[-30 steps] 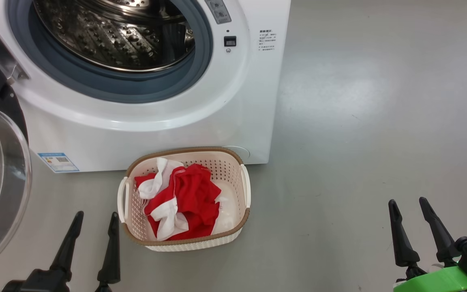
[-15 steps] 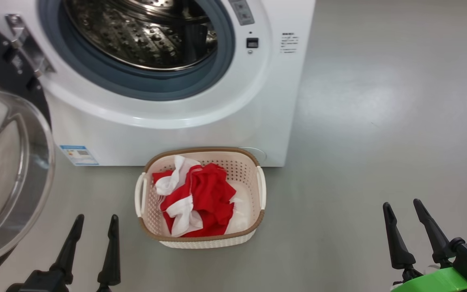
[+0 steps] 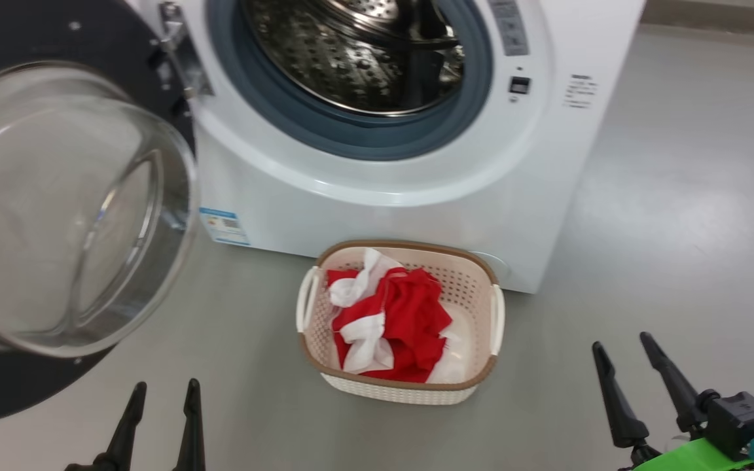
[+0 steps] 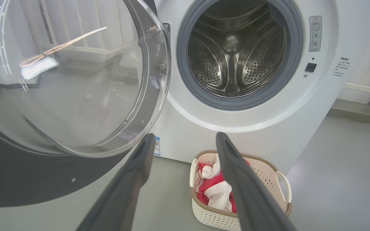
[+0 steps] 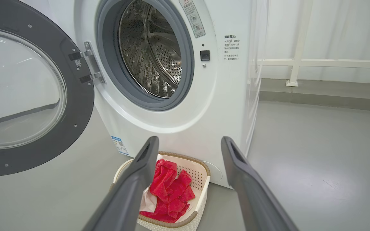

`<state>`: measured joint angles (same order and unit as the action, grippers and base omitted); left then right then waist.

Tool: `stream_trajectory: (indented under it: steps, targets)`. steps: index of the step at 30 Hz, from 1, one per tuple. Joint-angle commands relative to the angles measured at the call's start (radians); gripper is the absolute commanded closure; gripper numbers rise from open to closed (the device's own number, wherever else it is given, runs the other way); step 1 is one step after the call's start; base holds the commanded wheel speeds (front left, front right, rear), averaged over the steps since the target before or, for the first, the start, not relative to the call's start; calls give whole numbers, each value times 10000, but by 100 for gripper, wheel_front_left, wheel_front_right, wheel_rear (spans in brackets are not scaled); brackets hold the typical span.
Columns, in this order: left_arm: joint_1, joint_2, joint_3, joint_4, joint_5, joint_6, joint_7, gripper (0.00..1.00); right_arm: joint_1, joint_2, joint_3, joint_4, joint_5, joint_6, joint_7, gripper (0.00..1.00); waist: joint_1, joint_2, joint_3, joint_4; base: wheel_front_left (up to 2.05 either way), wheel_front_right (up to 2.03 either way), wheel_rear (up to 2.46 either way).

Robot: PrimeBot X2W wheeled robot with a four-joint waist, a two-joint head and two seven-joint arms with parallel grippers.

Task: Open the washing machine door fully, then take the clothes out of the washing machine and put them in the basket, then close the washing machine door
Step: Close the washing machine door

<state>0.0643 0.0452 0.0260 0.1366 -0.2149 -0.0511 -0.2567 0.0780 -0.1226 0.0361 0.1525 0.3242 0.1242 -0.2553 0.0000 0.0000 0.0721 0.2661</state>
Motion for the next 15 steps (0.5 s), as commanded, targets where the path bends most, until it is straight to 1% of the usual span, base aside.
stream_trajectory:
  steps: [1,8,15]
  targets:
    - [-102,51,253,-234,-113,97,-51,0,-307,-153,279,-200,154,65,-65,0,0,0,-277,679,0,0,0]
    - [103,51,31,-270,-328,385,-51,0,-426,-164,749,-63,224,65,-65,0,0,0,-398,1506,0,0,0]
    - [267,51,-98,-308,-437,525,-51,0,-507,-132,1165,77,292,65,-65,0,0,0,-516,2093,0,0,0]
